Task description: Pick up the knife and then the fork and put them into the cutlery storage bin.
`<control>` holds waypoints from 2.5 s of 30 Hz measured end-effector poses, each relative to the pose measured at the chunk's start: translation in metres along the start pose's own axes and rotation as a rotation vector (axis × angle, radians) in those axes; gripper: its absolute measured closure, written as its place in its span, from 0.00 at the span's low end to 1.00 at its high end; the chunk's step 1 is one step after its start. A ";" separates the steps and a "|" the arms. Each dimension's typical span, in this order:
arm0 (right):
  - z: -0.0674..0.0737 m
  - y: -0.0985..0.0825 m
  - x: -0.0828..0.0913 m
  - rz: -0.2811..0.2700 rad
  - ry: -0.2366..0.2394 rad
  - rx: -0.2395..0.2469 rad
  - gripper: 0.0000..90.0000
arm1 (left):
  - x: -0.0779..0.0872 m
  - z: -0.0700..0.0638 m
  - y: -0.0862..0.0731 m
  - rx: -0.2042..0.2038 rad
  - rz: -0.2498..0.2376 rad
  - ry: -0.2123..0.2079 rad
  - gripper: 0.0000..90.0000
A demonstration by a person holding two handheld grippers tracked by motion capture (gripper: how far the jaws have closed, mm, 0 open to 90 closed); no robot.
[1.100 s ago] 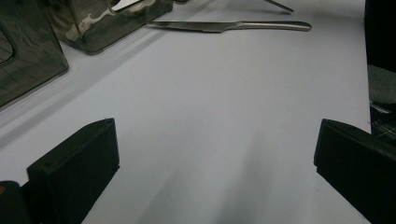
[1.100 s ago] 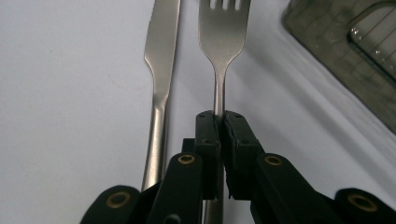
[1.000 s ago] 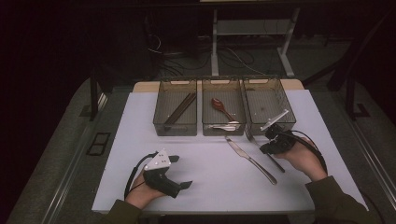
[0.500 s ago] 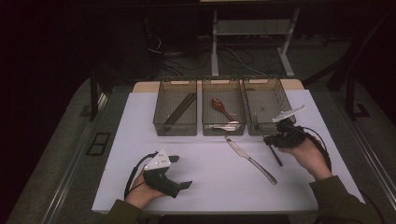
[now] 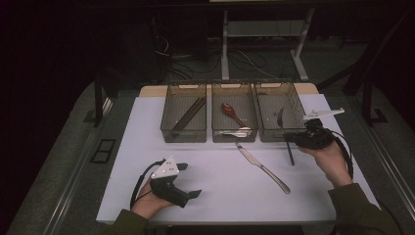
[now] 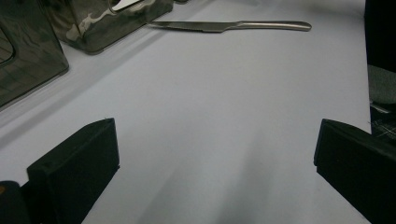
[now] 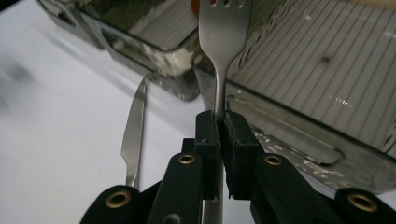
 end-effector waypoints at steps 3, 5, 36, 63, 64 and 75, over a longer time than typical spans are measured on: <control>-0.004 0.000 0.005 -0.043 -0.003 -0.014 0.93 | 0.000 0.000 0.000 0.000 0.001 0.000 0.00; -0.007 0.000 0.008 -0.064 -0.004 -0.027 0.93 | 0.000 0.000 0.000 0.000 0.002 -0.001 0.00; -0.026 0.045 0.037 -0.197 -0.070 -0.026 0.93 | 0.000 0.000 0.000 0.008 -0.002 0.002 0.00; -0.061 0.081 0.019 -0.172 -0.165 -0.037 0.93 | 0.000 0.000 0.000 0.007 -0.004 0.000 0.00; -0.063 0.081 0.017 -0.169 -0.166 -0.038 0.93 | 0.000 0.000 0.000 0.007 -0.004 0.000 0.00; -0.073 0.078 -0.001 -0.104 -0.187 -0.027 0.93 | 0.000 0.001 0.000 0.008 -0.004 -0.001 0.00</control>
Point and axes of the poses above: each handheld gripper's, and its own axes: x roughly backward along the jaws, y roughly out of its top, z roughly to its left, the point moved 2 cm from there along -x, roughly forward along the jaws, and after that the axes turned 7 degrees about z, right-handed, at the moved point
